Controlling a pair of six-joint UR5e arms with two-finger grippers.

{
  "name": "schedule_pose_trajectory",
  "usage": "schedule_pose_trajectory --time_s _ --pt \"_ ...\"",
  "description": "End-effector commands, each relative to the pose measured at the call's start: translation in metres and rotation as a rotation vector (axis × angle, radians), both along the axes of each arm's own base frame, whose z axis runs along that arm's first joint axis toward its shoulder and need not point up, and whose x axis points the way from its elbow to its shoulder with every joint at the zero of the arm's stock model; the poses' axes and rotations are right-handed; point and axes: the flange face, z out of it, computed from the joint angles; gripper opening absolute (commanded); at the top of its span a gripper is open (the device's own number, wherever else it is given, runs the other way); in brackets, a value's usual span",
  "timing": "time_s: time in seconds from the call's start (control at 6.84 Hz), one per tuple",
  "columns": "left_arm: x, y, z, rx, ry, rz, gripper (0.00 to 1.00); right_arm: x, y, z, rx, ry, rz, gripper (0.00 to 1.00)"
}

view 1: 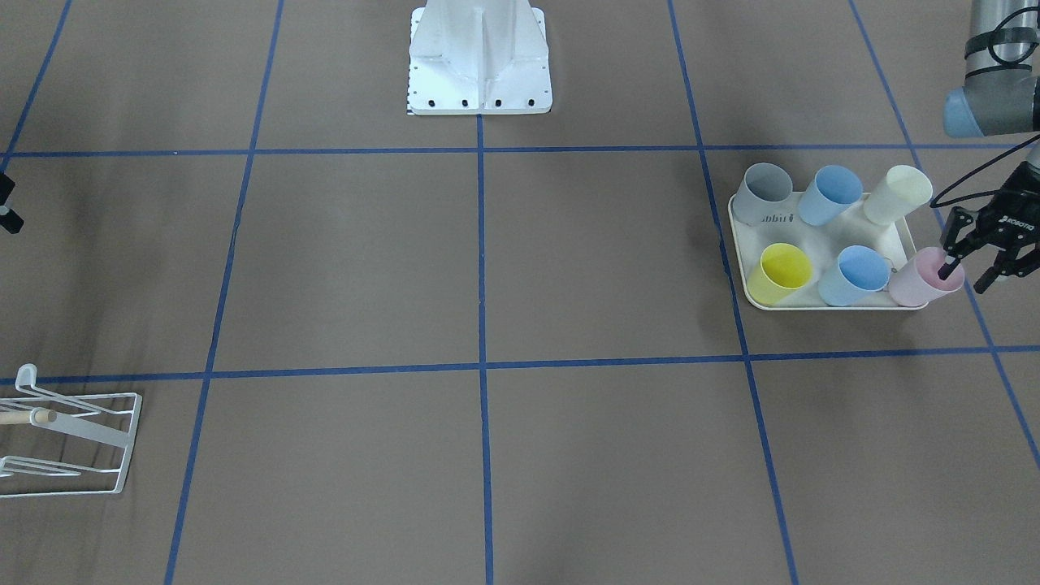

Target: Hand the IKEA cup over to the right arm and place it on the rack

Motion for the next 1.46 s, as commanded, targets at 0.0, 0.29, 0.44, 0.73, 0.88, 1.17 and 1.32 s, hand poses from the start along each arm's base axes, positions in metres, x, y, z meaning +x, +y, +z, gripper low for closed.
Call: schedule_pose_trajectory --time_s 0.0,0.29,0.44,0.73,0.88,1.17,1.32 --pt "0.003 0.003 0.005 0.004 -0.001 0.01 0.41 0.0 0.001 0.001 -0.002 0.001 -0.001 1.0" --pt "0.003 0.003 0.005 0.005 0.001 0.012 0.31 0.0 0.001 0.001 -0.001 -0.002 -0.003 1.0" --pt "0.003 0.003 0.005 0.005 0.001 0.013 0.27 0.001 0.004 0.002 0.015 -0.007 -0.003 1.0" --pt "0.002 0.004 0.005 0.006 0.002 0.017 0.02 0.001 0.005 0.004 0.015 -0.006 -0.003 1.0" --pt "0.003 0.003 0.0 0.019 0.014 0.02 0.0 0.001 0.005 0.004 0.017 -0.007 -0.003 1.0" --pt "0.002 0.003 -0.009 0.007 0.073 0.092 0.0 -0.002 0.002 -0.003 0.035 -0.013 -0.009 1.0" --pt "-0.027 -0.004 -0.012 0.011 0.078 0.035 0.0 -0.002 0.001 -0.008 0.068 -0.026 -0.008 1.0"
